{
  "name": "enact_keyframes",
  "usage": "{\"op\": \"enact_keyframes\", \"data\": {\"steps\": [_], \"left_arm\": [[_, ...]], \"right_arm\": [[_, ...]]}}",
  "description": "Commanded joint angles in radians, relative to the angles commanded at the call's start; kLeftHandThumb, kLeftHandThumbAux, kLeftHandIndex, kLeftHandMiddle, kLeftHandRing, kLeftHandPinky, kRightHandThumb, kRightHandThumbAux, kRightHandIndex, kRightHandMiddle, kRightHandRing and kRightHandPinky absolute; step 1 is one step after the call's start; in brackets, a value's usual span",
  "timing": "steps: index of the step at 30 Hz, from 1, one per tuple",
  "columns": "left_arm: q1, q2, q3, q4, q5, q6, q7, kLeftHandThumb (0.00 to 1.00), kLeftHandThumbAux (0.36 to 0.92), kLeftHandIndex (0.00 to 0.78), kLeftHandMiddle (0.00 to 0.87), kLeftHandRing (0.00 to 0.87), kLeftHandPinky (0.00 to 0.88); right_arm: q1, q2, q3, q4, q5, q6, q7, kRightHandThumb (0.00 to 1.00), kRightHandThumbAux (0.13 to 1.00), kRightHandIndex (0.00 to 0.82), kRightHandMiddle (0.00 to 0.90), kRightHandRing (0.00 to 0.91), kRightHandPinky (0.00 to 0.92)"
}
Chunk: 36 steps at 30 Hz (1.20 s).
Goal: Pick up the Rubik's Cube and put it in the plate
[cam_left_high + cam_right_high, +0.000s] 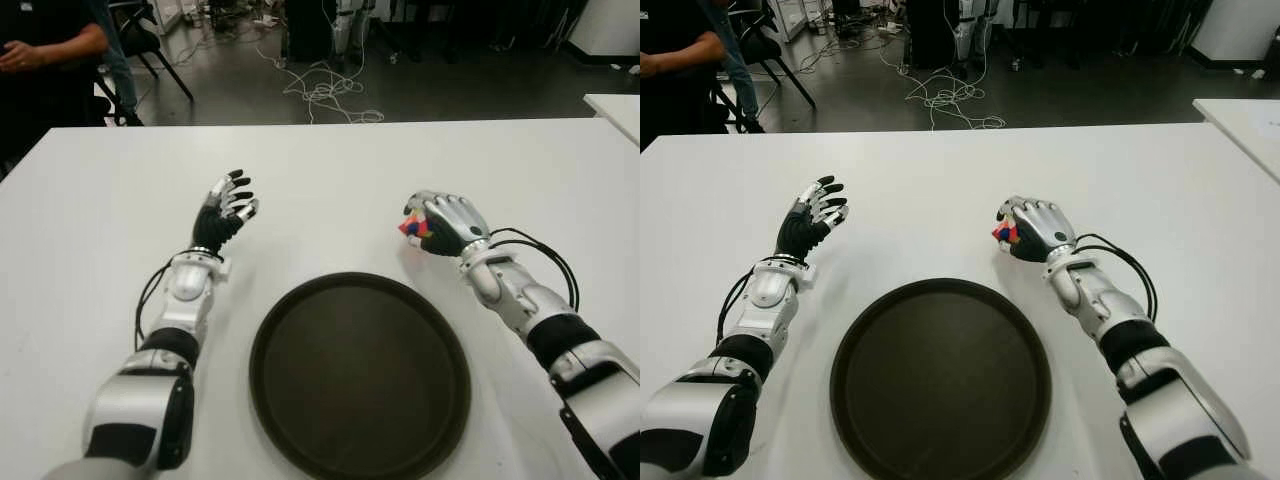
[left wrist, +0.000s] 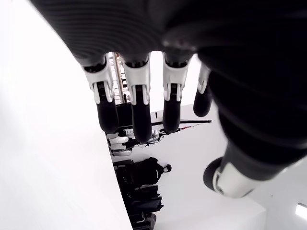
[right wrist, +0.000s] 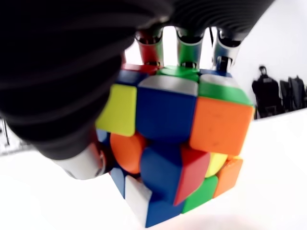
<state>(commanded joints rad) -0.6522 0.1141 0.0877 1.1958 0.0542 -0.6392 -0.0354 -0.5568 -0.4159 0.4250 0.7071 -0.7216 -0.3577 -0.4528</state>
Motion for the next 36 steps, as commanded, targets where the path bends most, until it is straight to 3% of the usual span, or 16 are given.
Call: {"op": "enact_keyframes", "data": {"steps": [6, 10, 16, 22, 36], "left_arm": [[0.0, 0.002, -0.006, -0.001, 0.008, -0.006, 0.007, 0.147, 0.704, 0.135, 0.183, 0.197, 0.215], [0.0, 0.004, -0.008, 0.0, 0.012, -0.004, 0.011, 0.145, 0.715, 0.135, 0.182, 0.192, 0.215], [0.001, 0.004, -0.012, -0.001, 0.02, -0.006, 0.02, 0.148, 0.711, 0.14, 0.187, 0.198, 0.225], [-0.001, 0.006, -0.013, 0.003, 0.019, -0.006, 0.024, 0.16, 0.704, 0.141, 0.193, 0.203, 0.225], [0.0, 0.004, -0.01, 0.0, 0.012, -0.012, 0.017, 0.178, 0.71, 0.144, 0.198, 0.206, 0.218]], "right_arm": [[0.107, -0.026, -0.07, -0.272, 0.015, -0.057, -0.029, 0.698, 0.736, 0.414, 0.49, 0.537, 0.581], [0.145, -0.029, -0.109, -0.374, 0.024, -0.114, -0.056, 0.699, 0.735, 0.416, 0.536, 0.596, 0.653], [0.188, -0.016, -0.15, -0.444, 0.046, -0.213, -0.087, 0.697, 0.735, 0.418, 0.605, 0.665, 0.717], [0.197, 0.016, -0.174, -0.435, 0.067, -0.288, -0.104, 0.694, 0.736, 0.421, 0.655, 0.694, 0.721], [0.213, 0.045, -0.195, -0.451, 0.072, -0.323, -0.063, 0.694, 0.735, 0.425, 0.703, 0.723, 0.741]]}}
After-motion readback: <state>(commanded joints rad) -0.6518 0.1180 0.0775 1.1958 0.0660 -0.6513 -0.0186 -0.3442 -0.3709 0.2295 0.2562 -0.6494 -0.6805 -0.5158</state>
